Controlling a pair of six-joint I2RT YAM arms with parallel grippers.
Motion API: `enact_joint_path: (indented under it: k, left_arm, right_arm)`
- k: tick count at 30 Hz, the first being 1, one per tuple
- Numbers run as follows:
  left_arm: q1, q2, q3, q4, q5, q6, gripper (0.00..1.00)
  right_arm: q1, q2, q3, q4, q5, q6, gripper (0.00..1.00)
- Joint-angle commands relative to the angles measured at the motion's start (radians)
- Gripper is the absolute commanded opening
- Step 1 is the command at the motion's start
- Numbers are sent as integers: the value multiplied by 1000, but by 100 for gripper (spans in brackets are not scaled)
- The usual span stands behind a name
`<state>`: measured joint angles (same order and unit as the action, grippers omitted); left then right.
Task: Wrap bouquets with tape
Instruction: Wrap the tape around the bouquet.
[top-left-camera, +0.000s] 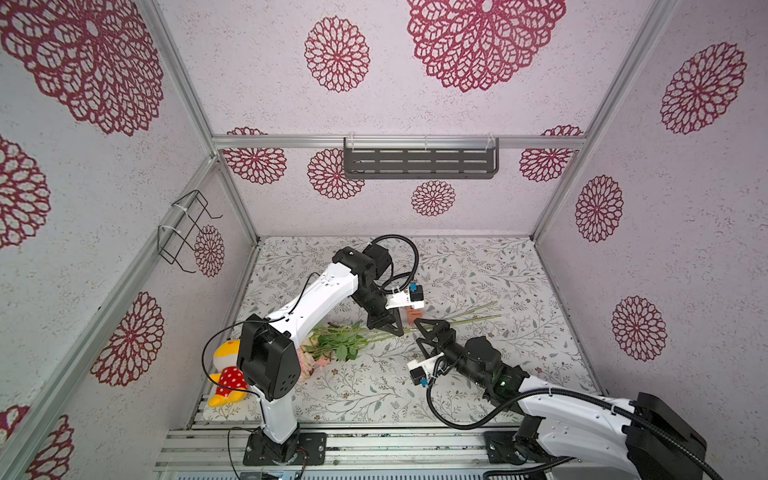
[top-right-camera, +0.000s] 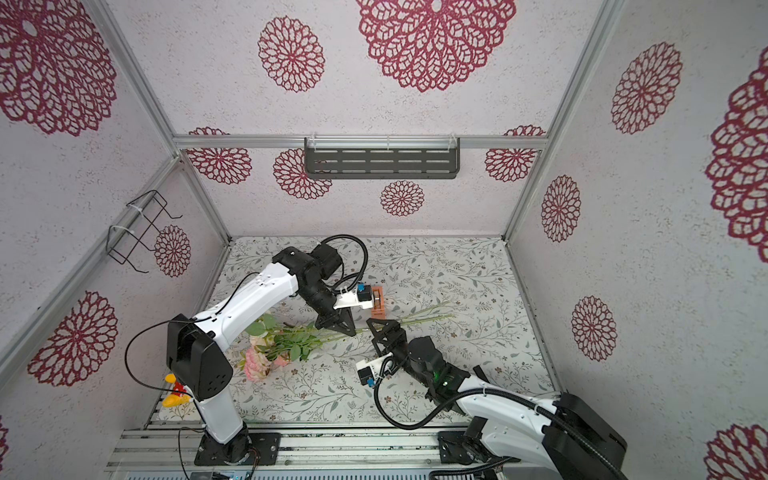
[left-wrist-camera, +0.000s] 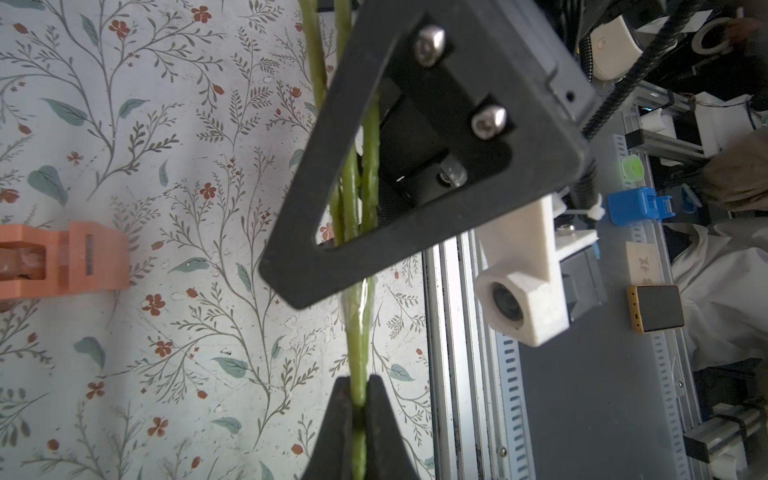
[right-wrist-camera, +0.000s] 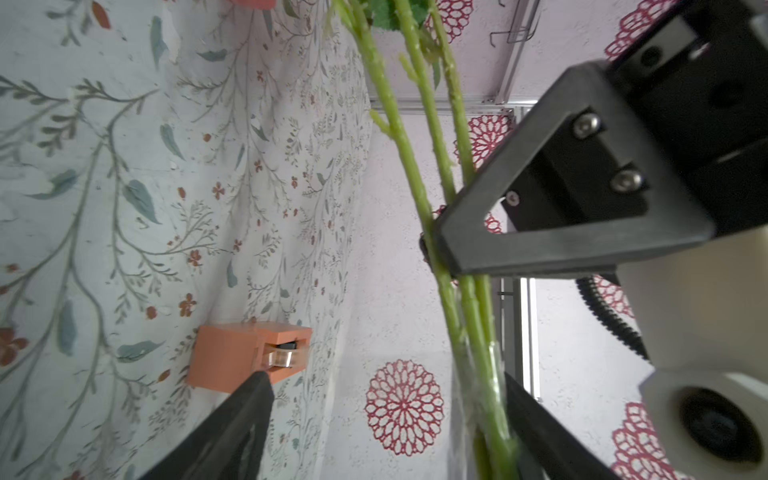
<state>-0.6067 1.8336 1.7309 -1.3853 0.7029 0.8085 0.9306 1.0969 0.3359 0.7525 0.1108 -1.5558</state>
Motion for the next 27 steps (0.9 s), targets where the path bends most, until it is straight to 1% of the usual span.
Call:
enact_joint_path:
  k: [1, 3, 6, 11, 12, 14, 16, 18, 20, 21, 24, 26, 27]
  left_arm:
    - [-11, 13, 26, -42, 48, 34, 0]
    - [-13, 16, 29, -41, 46, 32, 0]
    - [-14, 22, 32, -44, 47, 34, 0]
    - [-13, 34, 40, -44, 34, 25, 0]
    - [-13, 36, 43, -46, 33, 24, 0]
    - [-13, 42, 45, -46, 31, 22, 0]
    - [-13, 47, 50, -47, 28, 20, 0]
    - [-13, 49, 51, -49, 24, 17, 0]
    - [-13, 49, 51, -47, 25, 15, 0]
    - [-13, 50, 53, -50, 27, 15, 0]
    - [-13, 49, 53, -50, 29, 15, 0]
    - [-13, 50, 53, -52, 31, 17, 0]
    - [-14, 51, 52, -52, 30, 16, 0]
  right_arm:
    - [13, 28, -20, 295, 18, -115, 85]
    - [18, 40, -23, 319, 13, -121, 85]
    - [23, 55, -37, 369, 2, -121, 83]
    - [34, 46, -46, 378, -23, -87, 72]
    - [35, 31, -45, 370, -36, -68, 68]
    - [36, -9, -29, 284, -52, -40, 60]
    - [37, -57, 0, 159, -71, 5, 55]
    - [35, -99, 34, 29, -89, 48, 53]
    - [35, -117, 62, -67, -99, 77, 51]
    - [34, -122, 77, -108, -99, 86, 48]
    - [35, -112, 108, -167, -91, 117, 40]
    - [34, -93, 134, -197, -70, 140, 38]
    - [35, -85, 152, -216, -66, 158, 33]
